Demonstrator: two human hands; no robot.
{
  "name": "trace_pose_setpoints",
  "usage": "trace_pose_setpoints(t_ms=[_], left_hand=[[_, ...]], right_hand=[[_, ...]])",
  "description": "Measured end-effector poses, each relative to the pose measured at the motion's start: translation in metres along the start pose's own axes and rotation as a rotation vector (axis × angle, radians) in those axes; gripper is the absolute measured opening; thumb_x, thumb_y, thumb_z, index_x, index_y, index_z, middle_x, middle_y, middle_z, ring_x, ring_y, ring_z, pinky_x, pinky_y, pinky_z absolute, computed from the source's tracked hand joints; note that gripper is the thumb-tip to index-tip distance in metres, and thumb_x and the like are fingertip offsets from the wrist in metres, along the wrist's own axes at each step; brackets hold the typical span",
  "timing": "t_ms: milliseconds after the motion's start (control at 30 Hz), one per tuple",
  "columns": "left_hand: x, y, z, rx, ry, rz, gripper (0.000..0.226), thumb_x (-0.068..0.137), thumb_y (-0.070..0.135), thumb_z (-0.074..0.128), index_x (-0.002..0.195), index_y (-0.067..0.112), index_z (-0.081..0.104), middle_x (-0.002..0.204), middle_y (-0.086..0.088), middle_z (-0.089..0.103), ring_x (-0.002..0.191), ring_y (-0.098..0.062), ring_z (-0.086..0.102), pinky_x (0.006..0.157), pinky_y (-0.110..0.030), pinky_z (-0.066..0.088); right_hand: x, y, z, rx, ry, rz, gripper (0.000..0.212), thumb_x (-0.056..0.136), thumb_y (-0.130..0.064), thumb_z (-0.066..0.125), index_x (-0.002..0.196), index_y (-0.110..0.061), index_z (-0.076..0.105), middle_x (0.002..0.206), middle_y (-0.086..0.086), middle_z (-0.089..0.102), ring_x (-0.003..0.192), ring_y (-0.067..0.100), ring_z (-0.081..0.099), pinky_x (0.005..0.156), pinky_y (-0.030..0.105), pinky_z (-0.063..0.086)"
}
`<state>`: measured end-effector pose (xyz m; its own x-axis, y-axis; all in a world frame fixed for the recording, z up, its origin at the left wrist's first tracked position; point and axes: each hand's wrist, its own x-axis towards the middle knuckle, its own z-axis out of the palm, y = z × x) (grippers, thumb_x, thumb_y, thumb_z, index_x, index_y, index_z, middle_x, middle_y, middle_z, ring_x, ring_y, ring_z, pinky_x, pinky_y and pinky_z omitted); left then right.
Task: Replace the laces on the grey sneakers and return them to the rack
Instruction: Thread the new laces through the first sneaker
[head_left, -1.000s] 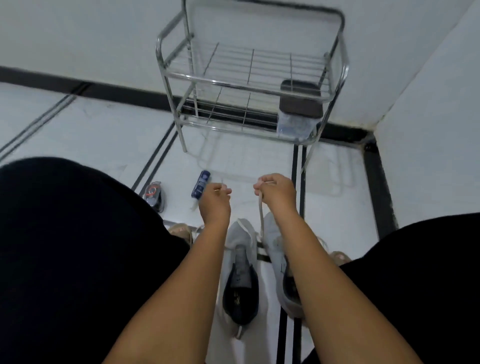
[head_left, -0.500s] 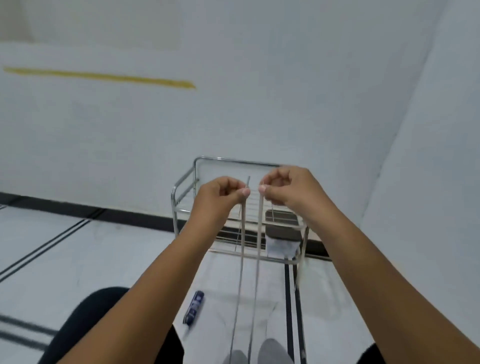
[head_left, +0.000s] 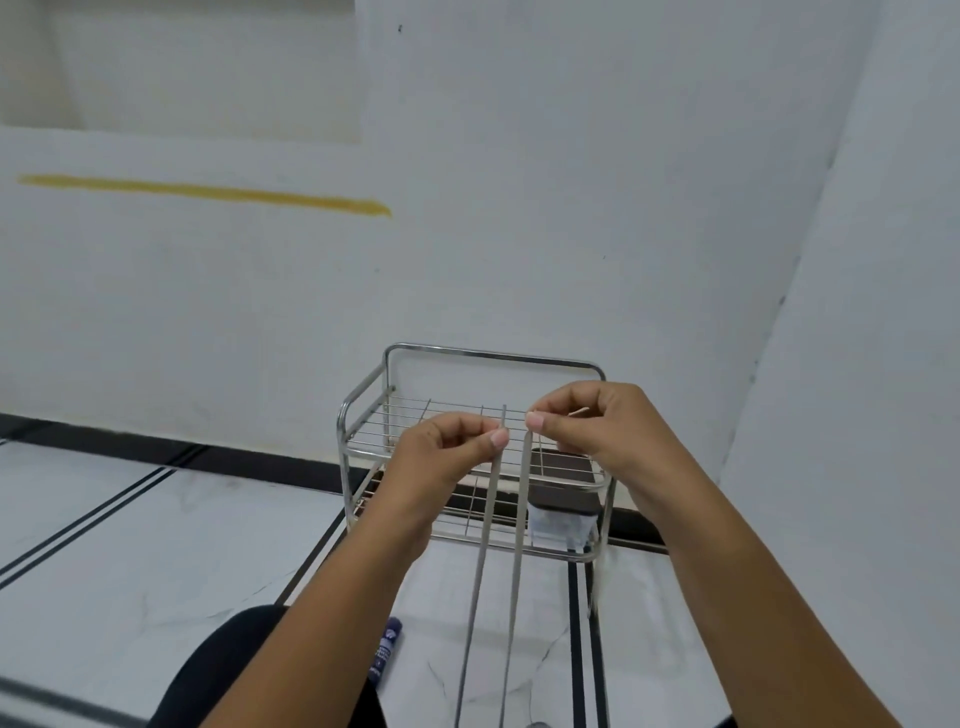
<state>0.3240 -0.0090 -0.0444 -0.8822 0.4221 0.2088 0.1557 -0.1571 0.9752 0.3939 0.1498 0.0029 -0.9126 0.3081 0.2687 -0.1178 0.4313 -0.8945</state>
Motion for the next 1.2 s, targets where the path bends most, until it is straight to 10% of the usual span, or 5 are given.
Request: trace_pose_setpoints(t_ms=[1200], left_hand=[[-0.004, 0.000, 0.011, 0.202, 0.003, 0.189, 0.008, 0.087, 0.023, 0.069, 0.087, 0.016, 0.072, 0.080, 0.001, 0.071, 0.075, -0.006, 0.065, 0.072, -0.017, 0.054]], right_hand=[[0.000, 0.001, 0.010, 0.095, 0.018, -0.010, 0.009, 0.077, -0.029, 0.078, 0.082, -0.022, 0.077, 0.088, -0.004, 0.075, 0.094, 0.022, 0.068, 0.089, 0.040, 0.056]])
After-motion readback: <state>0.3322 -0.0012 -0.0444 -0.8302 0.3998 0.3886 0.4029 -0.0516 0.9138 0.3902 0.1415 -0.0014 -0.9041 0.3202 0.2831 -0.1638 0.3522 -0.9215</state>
